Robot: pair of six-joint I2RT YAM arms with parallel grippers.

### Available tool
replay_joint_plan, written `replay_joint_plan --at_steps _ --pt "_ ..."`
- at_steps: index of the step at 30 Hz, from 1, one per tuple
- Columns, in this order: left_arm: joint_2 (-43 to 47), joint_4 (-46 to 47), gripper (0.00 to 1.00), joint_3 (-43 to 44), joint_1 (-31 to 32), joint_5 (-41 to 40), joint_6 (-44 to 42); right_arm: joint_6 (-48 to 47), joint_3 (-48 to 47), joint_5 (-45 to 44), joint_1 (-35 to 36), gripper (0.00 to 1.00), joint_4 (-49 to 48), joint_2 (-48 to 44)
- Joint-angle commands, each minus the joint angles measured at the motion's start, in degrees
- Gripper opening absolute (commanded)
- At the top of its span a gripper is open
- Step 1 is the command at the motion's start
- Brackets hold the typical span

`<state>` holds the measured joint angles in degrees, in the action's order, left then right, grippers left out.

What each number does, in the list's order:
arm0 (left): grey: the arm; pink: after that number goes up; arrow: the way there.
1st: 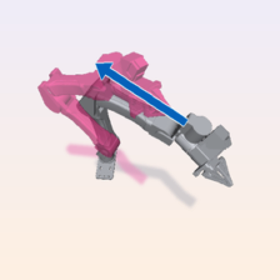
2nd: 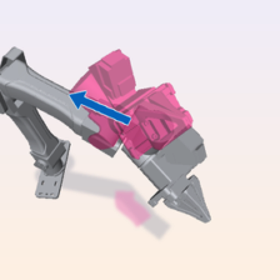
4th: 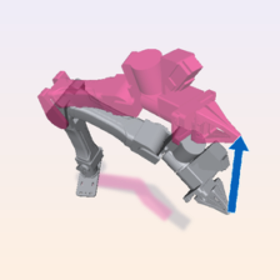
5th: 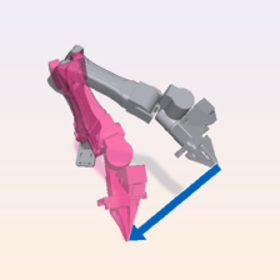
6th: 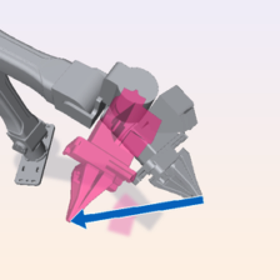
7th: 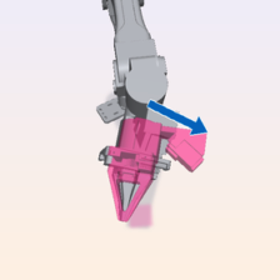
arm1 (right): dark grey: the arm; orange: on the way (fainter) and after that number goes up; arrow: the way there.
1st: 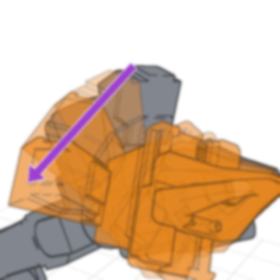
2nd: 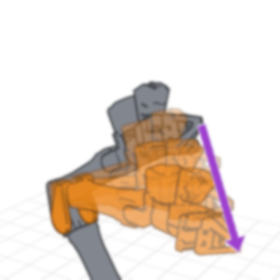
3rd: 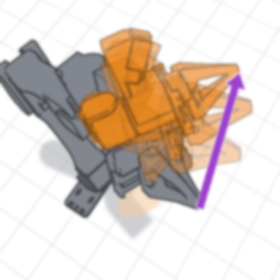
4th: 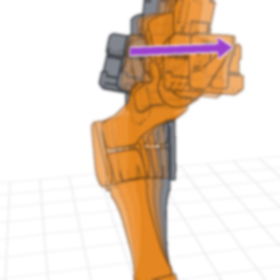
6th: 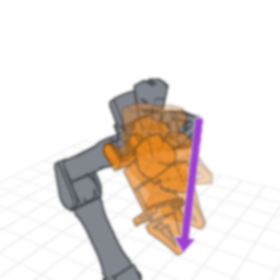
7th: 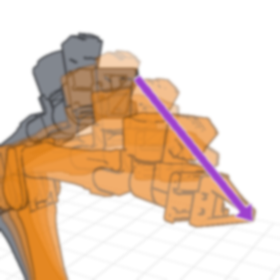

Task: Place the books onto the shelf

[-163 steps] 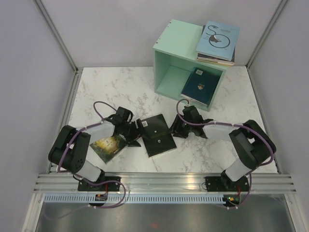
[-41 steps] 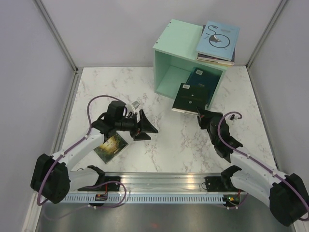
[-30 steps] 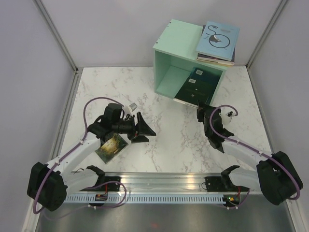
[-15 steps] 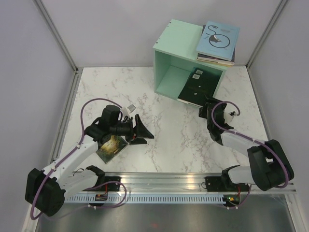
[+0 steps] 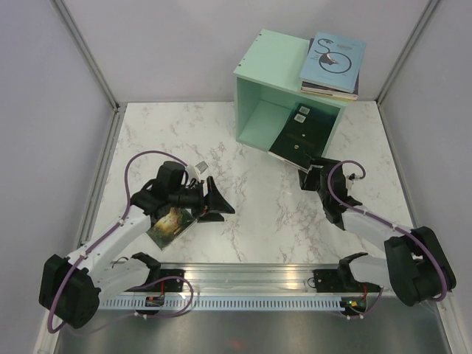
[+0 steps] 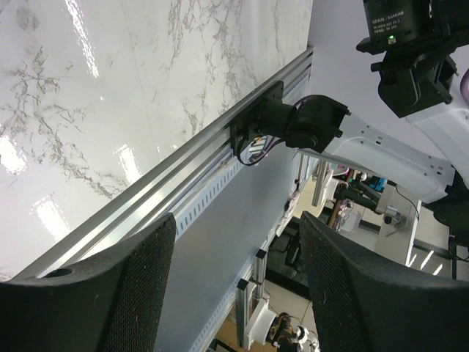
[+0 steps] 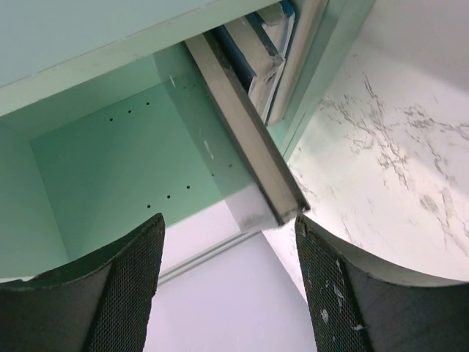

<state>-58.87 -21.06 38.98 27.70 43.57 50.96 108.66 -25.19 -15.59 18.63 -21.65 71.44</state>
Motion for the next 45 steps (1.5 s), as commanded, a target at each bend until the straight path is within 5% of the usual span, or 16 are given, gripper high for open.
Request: replay_joint_plan --at_steps 1,11,18,24,31,36,40,45 --pt "-0.4 0.0 0.72 0.0 -0.3 0.5 -2.5 2.4 2.2 1.3 0.2 0.75 -1.0 -3.8" --pt "0.1 0.2 0.70 0.2 -0.3 -0.2 -1.9 -0.3 0.8 7.1 0.2 0.73 -3.1 -0.1" --pt "1.8 0.2 0.70 -0.7 -0.3 -0.4 -1.2 -4.2 -5.9 9.4 0.6 0.26 -2.4 5.3" --pt "2.9 -0.2 0.70 -0.5 -0.3 -0.9 -0.9 -5.7 -9.1 9.9 1.1 0.06 -1.4 6.7" --pt "3.0 -0.4 0.70 -0.2 -0.5 -1.5 -1.0 -10.1 -11.4 9.9 1.3 0.00 5.2 3.5" --pt "2.2 -0.4 0.69 0.2 -0.5 -1.8 -1.2 -17.3 -19.3 6.5 4.7 0.00 20.7 0.7" --pt "1.2 -0.3 0.69 0.6 -0.5 -1.8 -1.2 -20.7 -25.8 5.2 6.9 0.00 34.3 4.5" --pt "1.6 -0.1 0.68 0.3 -0.6 -1.9 -1.0 -20.1 -28.9 3.6 8.1 0.00 39.2 9.0"
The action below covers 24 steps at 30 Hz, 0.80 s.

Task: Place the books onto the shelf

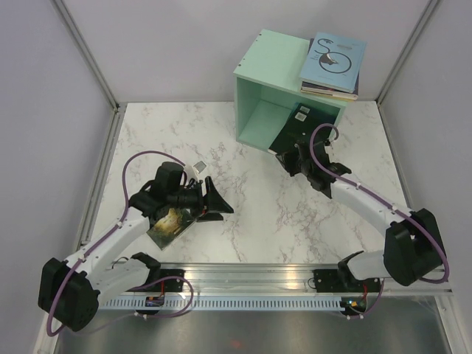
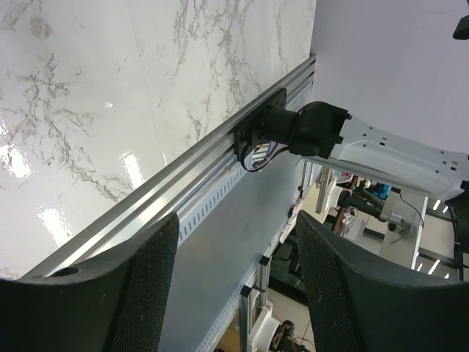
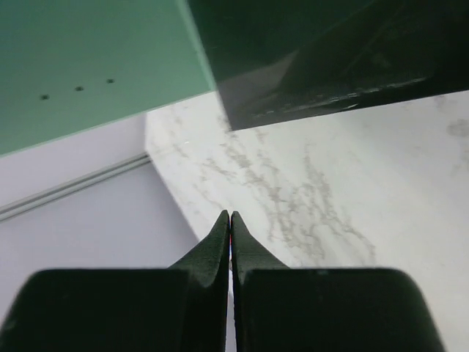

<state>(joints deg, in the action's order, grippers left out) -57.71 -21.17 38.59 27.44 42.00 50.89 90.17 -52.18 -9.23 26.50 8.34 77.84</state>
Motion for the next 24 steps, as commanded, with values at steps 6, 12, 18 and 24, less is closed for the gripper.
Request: replay_joint_plan --at_steps 6,12,18,24 --pt "1.5 0.0 0.68 -0.1 -0.5 -0.6 -0.8 -2.9 -5.5 -3.9 0.6 0.00 15.0 7.1" --pt "1.2 -0.1 0.68 0.2 -0.8 -0.6 -1.0 -3.5 -8.1 -5.6 0.6 0.00 15.9 10.5" --pt "0.8 -0.2 0.67 0.1 -1.7 -0.5 -1.6 -3.7 -12.4 -8.6 0.2 0.00 19.2 14.6" --pt "-0.6 -0.2 0.67 0.3 -3.9 0.6 -2.6 -2.4 -18.6 -12.0 0.0 0.00 25.3 21.0"
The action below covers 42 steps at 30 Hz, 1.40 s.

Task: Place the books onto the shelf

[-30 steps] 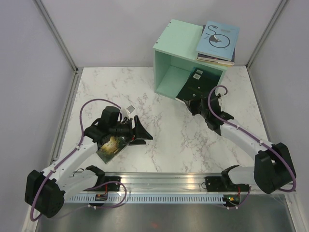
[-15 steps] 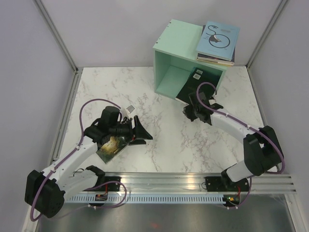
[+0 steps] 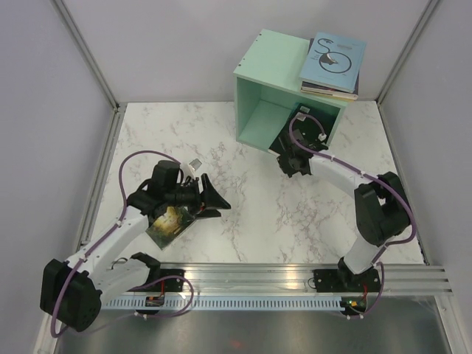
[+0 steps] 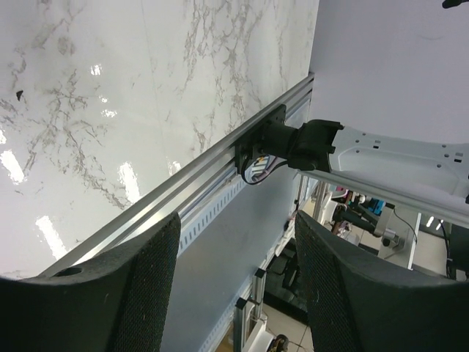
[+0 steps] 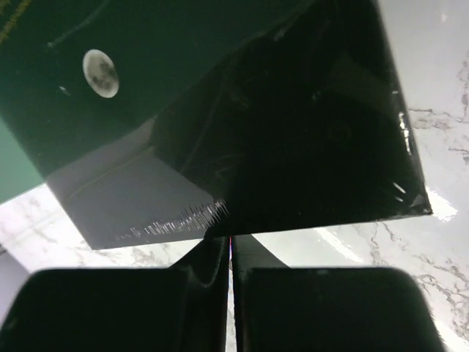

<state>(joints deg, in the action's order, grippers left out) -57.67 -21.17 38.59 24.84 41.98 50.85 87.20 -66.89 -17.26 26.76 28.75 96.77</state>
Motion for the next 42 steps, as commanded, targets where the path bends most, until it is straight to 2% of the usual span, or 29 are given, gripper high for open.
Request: replay_joint_plan --at_steps 1,7,16,18,21,25,37,42 --pt "-0.8 -0.2 0.67 0.4 -1.6 0.8 -2.6 0.9 -4.6 -4.5 -0.2 0.00 5.8 3.1" --pt "-1.8 -0.4 0.66 0.2 -4.0 2.5 -3.9 1.9 -9.3 -7.4 -3.2 0.00 9.5 5.8" --pt "-3.6 -0.5 0.66 -0.4 -7.3 4.8 -5.6 2.4 -13.1 -8.3 -5.4 0.00 10.1 8.7" --pt "-3.9 -0.6 0.65 -0.2 -7.5 4.9 -5.6 2.5 -13.9 -8.6 -5.6 0.04 10.1 9.1" --pt "-4.2 -0.6 0.65 -0.4 -7.7 5.0 -5.8 3.1 -14.8 -9.9 -5.6 0.17 10.2 9.8" --pt "-4.2 -0.6 0.65 -0.8 -7.9 5.2 -5.9 3.9 -15.5 -12.1 -5.8 0.21 9.7 10.9" --pt "0.4 -0.5 0.64 -3.7 -8.7 3.1 -4.5 -8.9 -24.6 -22.0 -6.0 0.21 13.2 15.2" --pt "2.0 -0.5 0.64 -5.5 -8.7 2.3 -3.9 -12.0 -24.7 -20.4 -6.4 0.19 13.9 15.2"
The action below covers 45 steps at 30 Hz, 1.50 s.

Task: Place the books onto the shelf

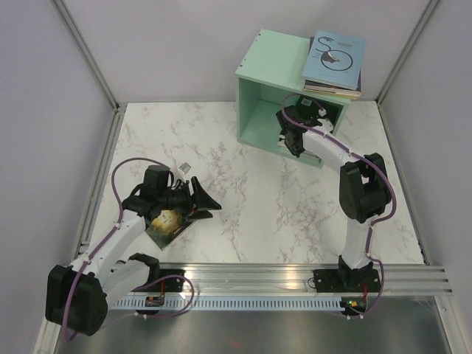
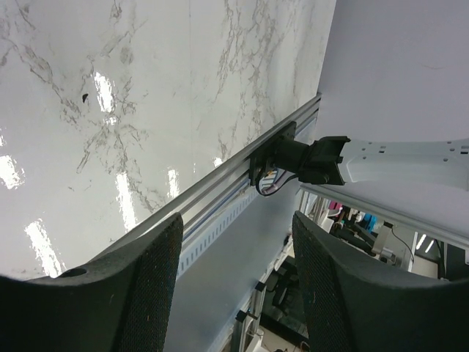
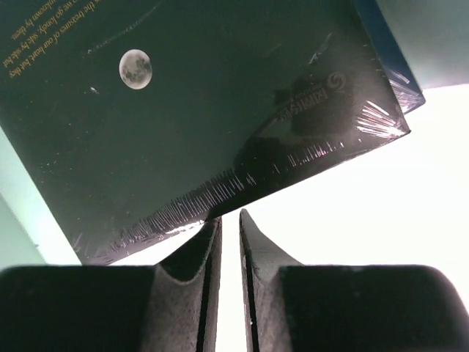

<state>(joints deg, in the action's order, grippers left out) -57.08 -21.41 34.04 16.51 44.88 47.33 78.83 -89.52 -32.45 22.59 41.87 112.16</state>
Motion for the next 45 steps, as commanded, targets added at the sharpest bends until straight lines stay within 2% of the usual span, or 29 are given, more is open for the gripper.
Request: replay_joint_plan --at_steps 1,7,12,15,16,19,20,24,27,32,38,45 --pt "1.6 -0.2 0.64 -1.1 -0.3 -0.8 -0.1 -4.4 -2.2 -4.4 -2.1 0.18 0.8 -0.3" --pt "1.7 -0.4 0.65 0.4 -1.0 -1.2 0.3 -9.0 2.0 2.8 -1.2 0.20 -0.4 -3.1" --pt "0.3 -5.6 0.67 4.9 -2.4 -4.1 -1.6 -15.6 6.1 5.7 3.2 0.30 -4.9 -8.3" --pt "-0.9 -14.9 0.69 9.5 -3.9 -10.8 -5.3 -18.8 6.0 7.0 8.5 0.34 -5.1 -9.8" --pt "-2.2 -17.5 0.71 10.9 -4.6 -16.3 -6.9 -20.4 6.0 7.7 11.5 0.36 -5.0 -10.2" --pt "-5.0 -24.0 0.72 13.3 -10.6 -20.7 -8.7 -22.0 7.8 10.5 17.3 0.37 -5.7 -11.8" --pt "-5.5 -25.2 0.72 13.5 -14.8 -21.1 -8.8 -22.3 8.8 12.3 18.6 0.37 -6.4 -12.3" --pt "-9.1 -30.3 0.74 14.8 -24.5 -27.8 -11.6 -23.2 15.7 21.2 24.1 0.38 -15.1 -15.2" --pt "-12.0 -31.0 0.76 17.1 -31.0 -33.3 -14.0 -23.3 19.5 27.4 25.6 0.38 -17.3 -15.9" --pt "-21.6 -32.1 0.79 23.5 -39.5 -44.2 -17.5 -26.3 22.8 30.2 27.3 0.41 -16.4 -20.3" --pt "-29.6 -24.9 0.78 21.4 -48.7 -44.7 -18.8 -28.7 25.9 32.1 27.4 0.42 -13.7 -23.1" --pt "-34.0 -19.3 0.74 17.8 -48.6 -44.7 -18.2 -32.5 26.9 32.3 25.7 0.42 -11.3 -24.0"
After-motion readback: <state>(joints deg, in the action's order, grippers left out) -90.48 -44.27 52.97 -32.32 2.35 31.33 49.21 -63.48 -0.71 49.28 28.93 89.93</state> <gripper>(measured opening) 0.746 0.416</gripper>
